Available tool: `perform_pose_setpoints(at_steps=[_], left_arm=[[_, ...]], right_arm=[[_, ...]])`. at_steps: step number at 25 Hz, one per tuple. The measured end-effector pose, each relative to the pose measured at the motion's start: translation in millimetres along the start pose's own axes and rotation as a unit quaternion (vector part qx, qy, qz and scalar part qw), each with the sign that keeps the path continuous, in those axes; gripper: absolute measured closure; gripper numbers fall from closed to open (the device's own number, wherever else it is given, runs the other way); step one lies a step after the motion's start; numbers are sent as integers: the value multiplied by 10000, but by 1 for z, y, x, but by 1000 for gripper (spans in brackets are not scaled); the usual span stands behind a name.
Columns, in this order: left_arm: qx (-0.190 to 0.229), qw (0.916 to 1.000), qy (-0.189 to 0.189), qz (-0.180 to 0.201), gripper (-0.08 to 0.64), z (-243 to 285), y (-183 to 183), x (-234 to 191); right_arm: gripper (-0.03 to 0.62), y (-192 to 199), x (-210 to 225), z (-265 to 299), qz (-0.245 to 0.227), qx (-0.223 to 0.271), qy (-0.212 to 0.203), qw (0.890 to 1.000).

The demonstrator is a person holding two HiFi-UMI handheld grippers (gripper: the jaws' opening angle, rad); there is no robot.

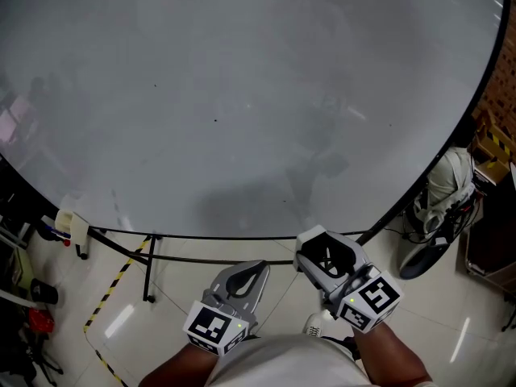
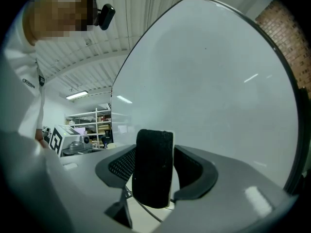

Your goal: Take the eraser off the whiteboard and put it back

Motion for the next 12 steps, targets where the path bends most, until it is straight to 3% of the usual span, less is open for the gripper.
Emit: perform_pose_setpoints(at_steps=[12], left_arm=[[60,10000,41,60,543,1,1,4]], right_arm=[[359,11,0,-27,-165,24,-93,9998]])
Point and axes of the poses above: the fingertips, and each gripper's own axes: z forward along the fingers, x to its right, y out of its underside, the point moved 4 cm from there along -z, backward along the fingers, and after that the axes turned 15 degrees about -x, right-handed, at the moved point
